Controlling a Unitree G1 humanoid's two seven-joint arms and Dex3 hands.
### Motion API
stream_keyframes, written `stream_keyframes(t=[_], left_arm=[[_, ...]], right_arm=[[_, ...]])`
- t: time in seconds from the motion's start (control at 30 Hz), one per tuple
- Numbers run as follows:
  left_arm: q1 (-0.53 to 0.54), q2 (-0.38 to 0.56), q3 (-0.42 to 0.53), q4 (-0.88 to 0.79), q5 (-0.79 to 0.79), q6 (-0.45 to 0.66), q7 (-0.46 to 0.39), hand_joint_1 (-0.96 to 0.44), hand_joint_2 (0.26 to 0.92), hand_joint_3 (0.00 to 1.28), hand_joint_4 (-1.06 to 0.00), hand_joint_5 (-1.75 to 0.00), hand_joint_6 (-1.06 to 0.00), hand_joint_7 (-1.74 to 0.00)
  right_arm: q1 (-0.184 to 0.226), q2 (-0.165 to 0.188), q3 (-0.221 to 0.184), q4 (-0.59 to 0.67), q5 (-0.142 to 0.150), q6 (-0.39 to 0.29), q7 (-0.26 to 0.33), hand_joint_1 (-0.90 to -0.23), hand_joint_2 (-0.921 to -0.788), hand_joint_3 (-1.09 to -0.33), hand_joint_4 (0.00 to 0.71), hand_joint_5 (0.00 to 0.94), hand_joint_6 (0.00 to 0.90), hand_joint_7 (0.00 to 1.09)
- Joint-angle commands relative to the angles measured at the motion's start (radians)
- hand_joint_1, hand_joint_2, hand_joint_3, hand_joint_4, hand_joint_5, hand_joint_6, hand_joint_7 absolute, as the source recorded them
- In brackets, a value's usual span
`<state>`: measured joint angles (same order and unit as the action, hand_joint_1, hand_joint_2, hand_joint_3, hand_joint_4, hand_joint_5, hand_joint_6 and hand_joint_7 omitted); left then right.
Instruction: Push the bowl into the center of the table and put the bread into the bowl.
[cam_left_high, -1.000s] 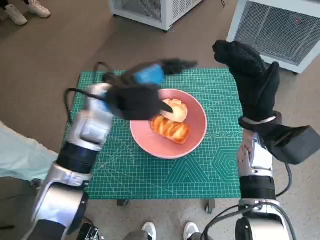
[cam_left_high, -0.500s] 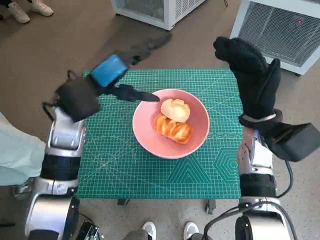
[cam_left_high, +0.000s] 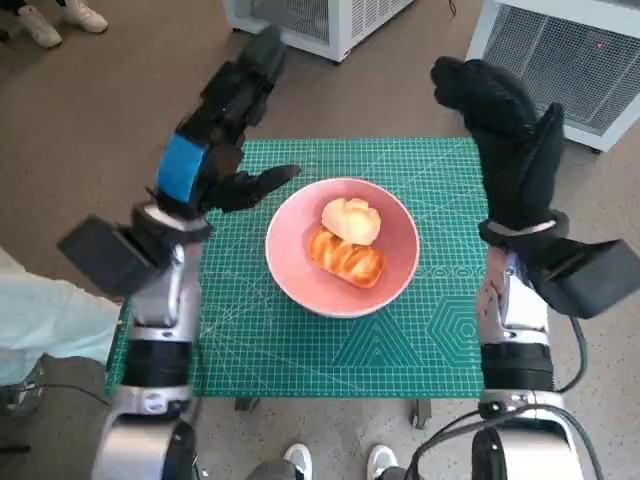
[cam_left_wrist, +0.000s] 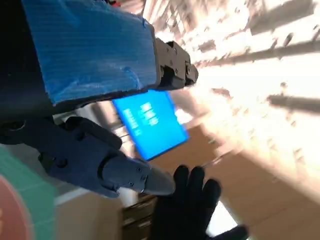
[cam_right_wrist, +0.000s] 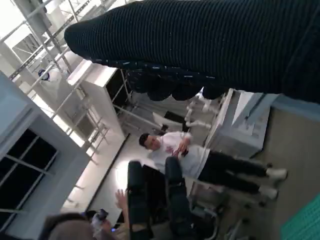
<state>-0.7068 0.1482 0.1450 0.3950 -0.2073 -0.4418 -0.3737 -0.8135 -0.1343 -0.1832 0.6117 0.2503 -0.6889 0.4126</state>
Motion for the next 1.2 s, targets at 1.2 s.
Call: stream_keyframes(t=[1.2], left_arm=[[0.078, -0.017, -0.006, -0.008, 0.090, -0.171, 0.115, -0.72, 0.921, 0.28, -0.16, -0.01, -0.20, -0.02]], right_arm=[[-0.005, -0.015, 0.030, -0.016, -0.034, -0.010, -0.028, -0.720, -0.921, -0.727, 0.231, 0.000, 0.138, 0.36]])
